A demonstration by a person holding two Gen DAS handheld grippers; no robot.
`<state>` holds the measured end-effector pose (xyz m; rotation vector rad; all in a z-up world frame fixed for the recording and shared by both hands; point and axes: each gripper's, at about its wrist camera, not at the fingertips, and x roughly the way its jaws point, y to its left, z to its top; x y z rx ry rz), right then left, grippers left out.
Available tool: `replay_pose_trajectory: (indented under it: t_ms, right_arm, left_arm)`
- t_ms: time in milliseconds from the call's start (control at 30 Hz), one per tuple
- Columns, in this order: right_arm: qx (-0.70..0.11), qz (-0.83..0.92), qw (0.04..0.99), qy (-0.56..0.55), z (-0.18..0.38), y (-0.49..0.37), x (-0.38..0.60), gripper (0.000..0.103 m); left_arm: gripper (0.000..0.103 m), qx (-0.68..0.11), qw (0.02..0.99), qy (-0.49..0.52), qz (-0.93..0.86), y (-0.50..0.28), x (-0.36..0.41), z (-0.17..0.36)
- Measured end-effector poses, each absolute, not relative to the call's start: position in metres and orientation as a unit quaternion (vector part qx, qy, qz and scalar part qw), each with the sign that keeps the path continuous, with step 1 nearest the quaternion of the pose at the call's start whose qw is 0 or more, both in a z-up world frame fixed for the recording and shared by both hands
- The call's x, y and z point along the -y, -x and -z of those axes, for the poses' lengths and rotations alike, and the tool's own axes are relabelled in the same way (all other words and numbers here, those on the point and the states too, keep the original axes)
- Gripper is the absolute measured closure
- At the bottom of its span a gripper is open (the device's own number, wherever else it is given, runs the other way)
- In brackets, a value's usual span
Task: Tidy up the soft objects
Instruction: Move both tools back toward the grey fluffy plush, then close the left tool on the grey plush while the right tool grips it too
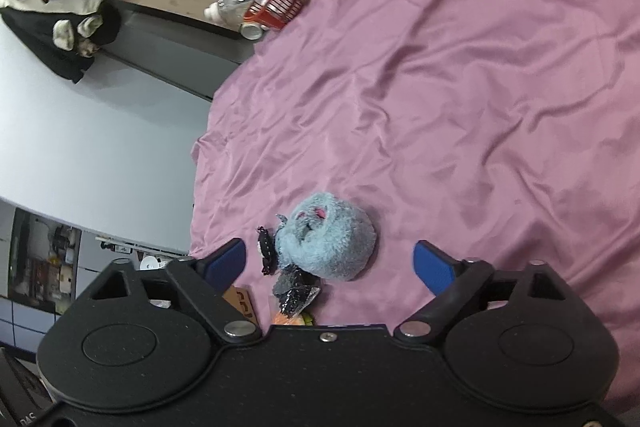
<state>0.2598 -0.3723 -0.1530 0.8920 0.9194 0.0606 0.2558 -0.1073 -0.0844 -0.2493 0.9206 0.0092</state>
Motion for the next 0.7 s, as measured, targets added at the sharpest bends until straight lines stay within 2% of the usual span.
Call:
replay_pose_trajectory:
  t_ms: [133,233,333,400,500,600,700]
  right_arm:
    - [-0.438,-0.019,0.79,-0.429,0.165,-0.269,0.374,0.029]
    - [-0.448,-0.011,0.782,-0.433,0.173,-0.279,0.372,0.036]
    - [-0.456,-0.015,0.774,-0.439,0.18,-0.289,0.369,0.04]
    - [-0.459,-0.017,0.771,-0.442,0.184,-0.296,0.367,0.046]
    - [-0.467,-0.018,0.761,-0.45,0.192,-0.306,0.365,0.054]
    - [-0.471,-0.02,0.752,-0.46,0.199,-0.314,0.366,0.06]
    - [-0.478,-0.018,0.744,-0.466,0.207,-0.321,0.365,0.061]
  left_arm:
    - [0.004,-0.441,0.888,0.132,0.006,-0.267,0.113,0.094]
    - [0.01,-0.443,0.887,0.134,0.009,-0.277,0.118,0.104]
    - [0.023,-0.452,0.88,0.146,0.013,-0.287,0.122,0.115]
    - [0.04,-0.458,0.874,0.161,0.012,-0.294,0.123,0.124]
    - [0.055,-0.472,0.862,0.187,0.01,-0.304,0.122,0.138]
    - [0.061,-0.479,0.854,0.203,0.018,-0.312,0.125,0.146]
    - [0.064,-0.49,0.844,0.215,0.024,-0.319,0.13,0.156]
